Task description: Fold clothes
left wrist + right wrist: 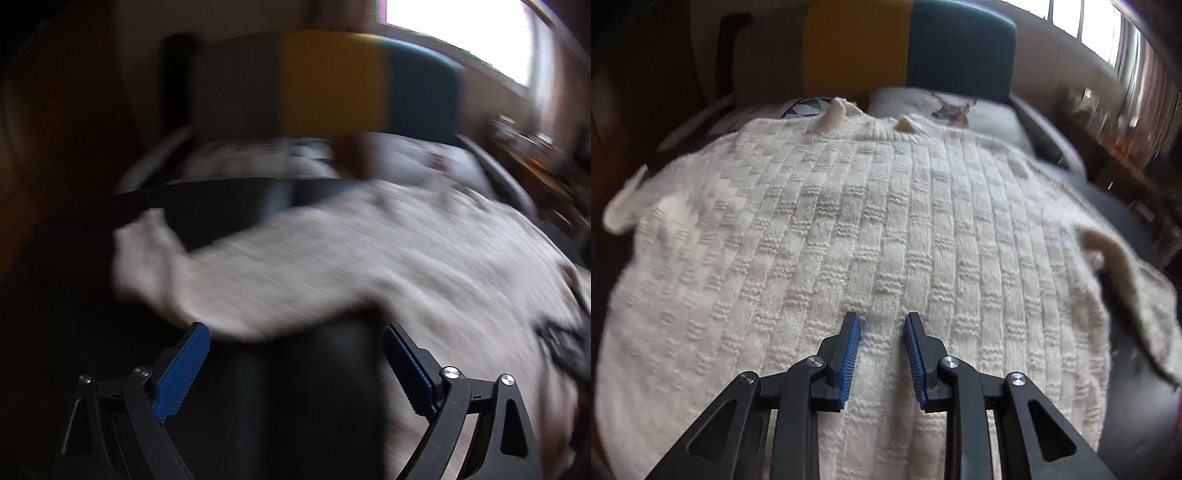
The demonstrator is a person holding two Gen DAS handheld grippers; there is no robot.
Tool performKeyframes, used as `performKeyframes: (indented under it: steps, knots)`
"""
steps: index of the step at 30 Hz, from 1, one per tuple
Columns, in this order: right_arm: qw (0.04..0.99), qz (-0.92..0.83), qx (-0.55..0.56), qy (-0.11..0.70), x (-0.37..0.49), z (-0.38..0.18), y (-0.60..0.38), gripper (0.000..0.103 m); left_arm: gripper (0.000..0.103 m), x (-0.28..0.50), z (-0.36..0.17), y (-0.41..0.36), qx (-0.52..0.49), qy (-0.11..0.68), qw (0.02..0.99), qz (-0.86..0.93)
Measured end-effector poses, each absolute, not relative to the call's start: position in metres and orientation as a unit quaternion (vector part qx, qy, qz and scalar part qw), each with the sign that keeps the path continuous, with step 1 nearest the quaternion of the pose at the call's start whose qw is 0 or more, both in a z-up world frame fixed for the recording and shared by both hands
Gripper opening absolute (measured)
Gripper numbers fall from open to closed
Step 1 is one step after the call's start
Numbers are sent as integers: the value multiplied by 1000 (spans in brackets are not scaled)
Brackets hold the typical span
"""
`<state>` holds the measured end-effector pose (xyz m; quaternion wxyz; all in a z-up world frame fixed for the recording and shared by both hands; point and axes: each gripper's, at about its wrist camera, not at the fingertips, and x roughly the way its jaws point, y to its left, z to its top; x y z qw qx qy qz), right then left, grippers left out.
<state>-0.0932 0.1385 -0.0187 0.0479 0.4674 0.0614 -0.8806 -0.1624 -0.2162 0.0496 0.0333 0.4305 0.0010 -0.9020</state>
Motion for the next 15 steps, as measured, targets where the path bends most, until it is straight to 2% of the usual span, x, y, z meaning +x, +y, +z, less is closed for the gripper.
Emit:
performKeyframes:
  steps: [8,15]
  knots:
    - [45,-877,477,44,-96,-20,142,26,101,-290,26,-320,505,14,208,-837]
    - [48,-879,474,22,-94,-21,147,26,99,-319,-7,-343,545,5,245,-802]
